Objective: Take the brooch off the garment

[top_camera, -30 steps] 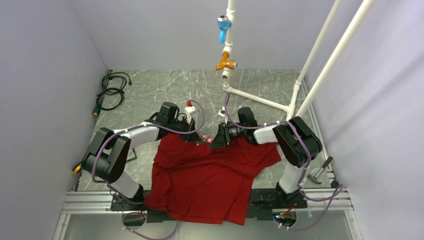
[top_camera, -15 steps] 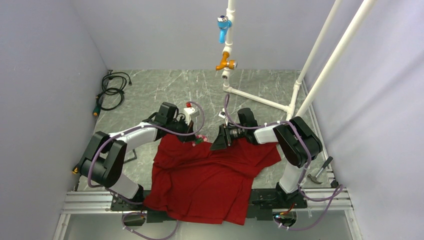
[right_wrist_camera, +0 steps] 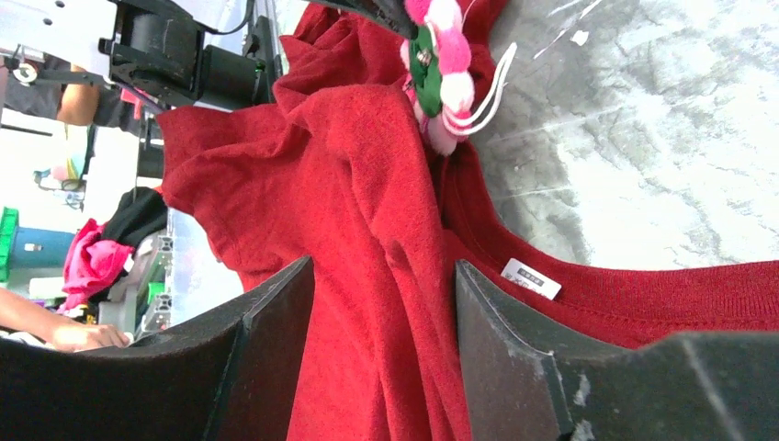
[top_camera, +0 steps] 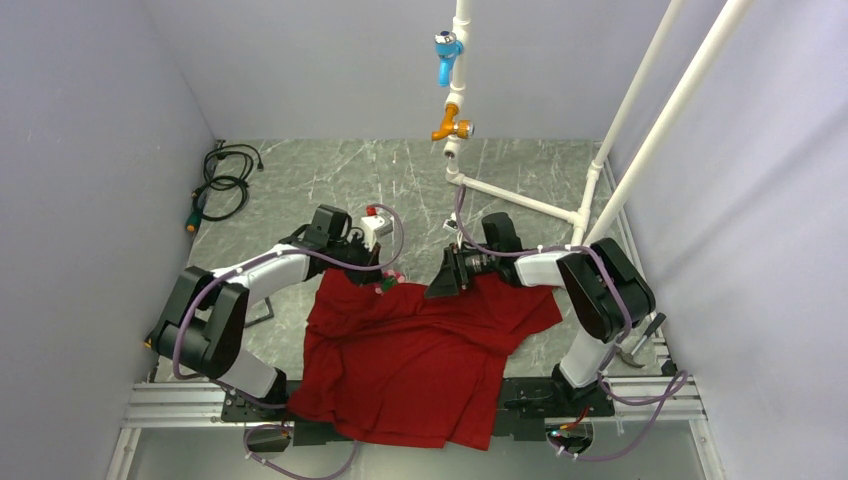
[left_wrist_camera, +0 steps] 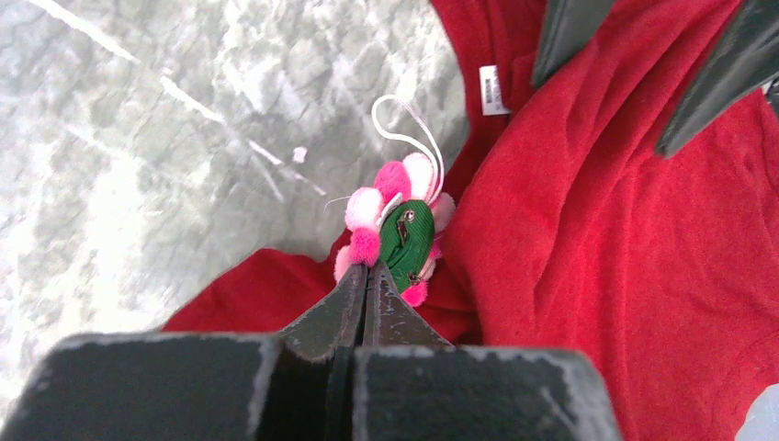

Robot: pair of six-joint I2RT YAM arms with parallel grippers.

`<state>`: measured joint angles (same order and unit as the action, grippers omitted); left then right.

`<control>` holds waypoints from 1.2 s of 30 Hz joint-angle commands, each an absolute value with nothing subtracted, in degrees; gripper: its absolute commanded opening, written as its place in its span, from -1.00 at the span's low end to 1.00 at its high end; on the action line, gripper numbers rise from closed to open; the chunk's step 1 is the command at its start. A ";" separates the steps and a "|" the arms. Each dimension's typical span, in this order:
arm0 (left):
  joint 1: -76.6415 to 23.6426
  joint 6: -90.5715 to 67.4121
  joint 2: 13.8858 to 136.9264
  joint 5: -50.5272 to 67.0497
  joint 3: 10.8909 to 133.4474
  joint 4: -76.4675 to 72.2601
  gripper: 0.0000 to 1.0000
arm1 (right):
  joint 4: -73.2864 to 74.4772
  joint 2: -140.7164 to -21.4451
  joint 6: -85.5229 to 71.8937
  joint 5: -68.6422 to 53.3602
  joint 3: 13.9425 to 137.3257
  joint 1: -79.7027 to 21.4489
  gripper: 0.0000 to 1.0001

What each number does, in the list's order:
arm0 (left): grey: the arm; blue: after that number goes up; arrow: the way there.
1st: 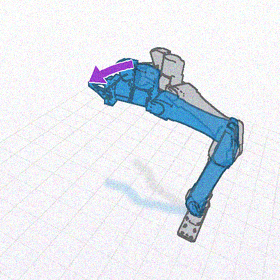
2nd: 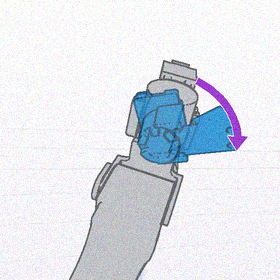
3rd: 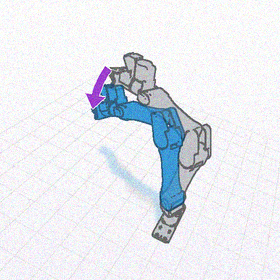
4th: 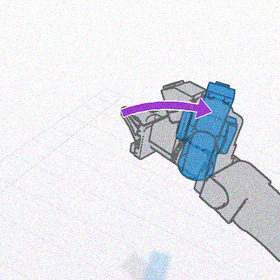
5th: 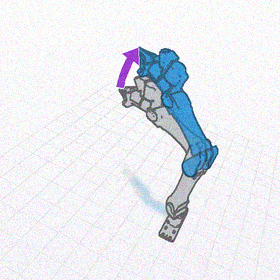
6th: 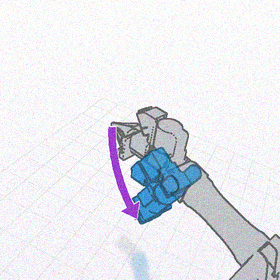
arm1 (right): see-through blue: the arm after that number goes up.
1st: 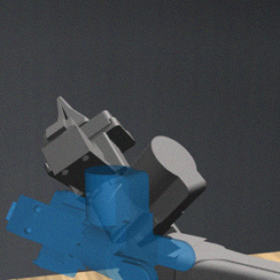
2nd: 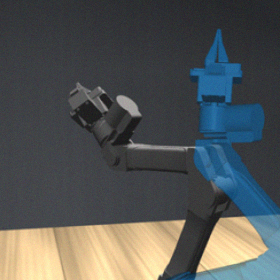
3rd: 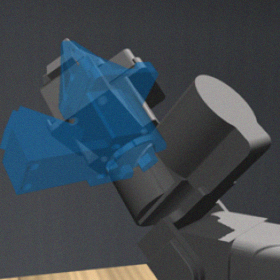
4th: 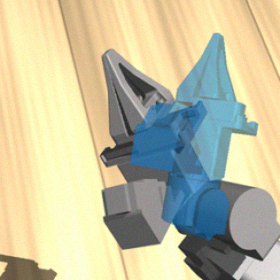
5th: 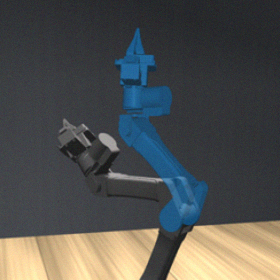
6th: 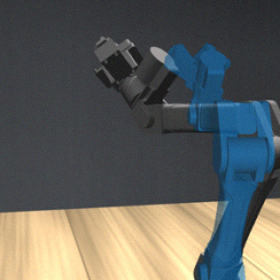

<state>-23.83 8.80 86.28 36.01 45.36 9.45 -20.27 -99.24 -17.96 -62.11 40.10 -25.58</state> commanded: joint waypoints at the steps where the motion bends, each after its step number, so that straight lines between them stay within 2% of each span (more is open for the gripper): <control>1: -21.94 12.09 83.50 34.36 47.40 12.97 -1.00 | -17.45 -95.58 -13.18 -64.01 40.52 -24.97 0.20; 18: -16.27 17.48 82.65 32.74 51.66 21.62 -1.00 | -13.71 -91.65 -10.66 -63.80 40.93 -24.35 0.47; 26: -15.47 7.75 82.03 46.85 57.28 22.15 -1.00 | -13.34 -90.31 -12.48 -63.30 43.38 -24.35 0.54; 30: -16.01 1.46 82.05 54.13 60.09 20.47 -1.00 | -15.25 -89.06 -16.34 -63.35 45.12 -24.42 0.70; 36: -17.88 -7.39 81.31 60.18 60.95 16.52 -1.00 | -18.37 -86.86 -22.44 -63.73 47.63 -24.43 0.70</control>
